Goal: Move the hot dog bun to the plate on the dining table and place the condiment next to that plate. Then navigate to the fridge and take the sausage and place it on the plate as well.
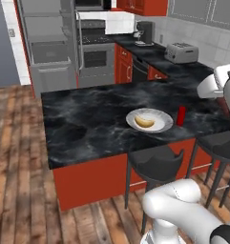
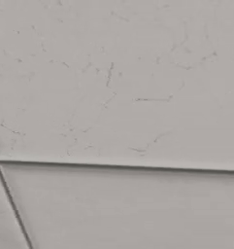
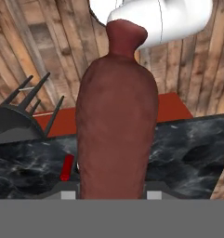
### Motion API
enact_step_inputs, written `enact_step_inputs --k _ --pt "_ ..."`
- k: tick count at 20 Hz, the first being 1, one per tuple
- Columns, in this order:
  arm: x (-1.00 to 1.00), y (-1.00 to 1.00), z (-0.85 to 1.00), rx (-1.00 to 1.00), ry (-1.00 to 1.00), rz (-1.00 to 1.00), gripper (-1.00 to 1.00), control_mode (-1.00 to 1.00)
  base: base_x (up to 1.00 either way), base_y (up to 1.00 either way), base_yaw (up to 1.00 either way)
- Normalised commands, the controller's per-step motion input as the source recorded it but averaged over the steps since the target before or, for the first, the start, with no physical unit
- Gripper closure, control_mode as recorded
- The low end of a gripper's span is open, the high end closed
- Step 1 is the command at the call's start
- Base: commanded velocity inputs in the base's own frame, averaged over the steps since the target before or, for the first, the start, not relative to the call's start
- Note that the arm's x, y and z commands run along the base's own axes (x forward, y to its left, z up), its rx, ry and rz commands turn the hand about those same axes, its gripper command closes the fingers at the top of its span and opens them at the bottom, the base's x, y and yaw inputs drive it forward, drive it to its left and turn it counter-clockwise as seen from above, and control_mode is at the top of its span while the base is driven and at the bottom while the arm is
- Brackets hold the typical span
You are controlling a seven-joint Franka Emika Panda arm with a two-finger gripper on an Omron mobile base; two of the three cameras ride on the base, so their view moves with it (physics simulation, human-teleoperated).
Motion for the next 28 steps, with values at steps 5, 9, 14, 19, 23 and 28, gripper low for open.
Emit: enact_step_inputs --k 5,9,14,19,23,28 --pt "0.0 0.0 0.0 0.0 0.0 0.0 1.0 1.0 0.21 -0.48 0.05" --pt "0.0 0.0 0.0 0.0 0.0 0.0 1.0 1.0 0.2 -0.03 -0.07" --pt "0.0 0.0 0.0 0.0 0.0 0.0 1.0 1.0 0.29 0.0 -0.08" --pt "0.0 0.0 0.0 0.0 0.0 0.0 1.0 1.0 0.46 0.0 -0.01" --pt "0.0 0.0 0.0 0.0 0.0 0.0 1.0 1.0 0.52 0.0 0.0" --pt "0.0 0.0 0.0 0.0 0.0 0.0 1.0 1.0 0.32 0.0 0.0"
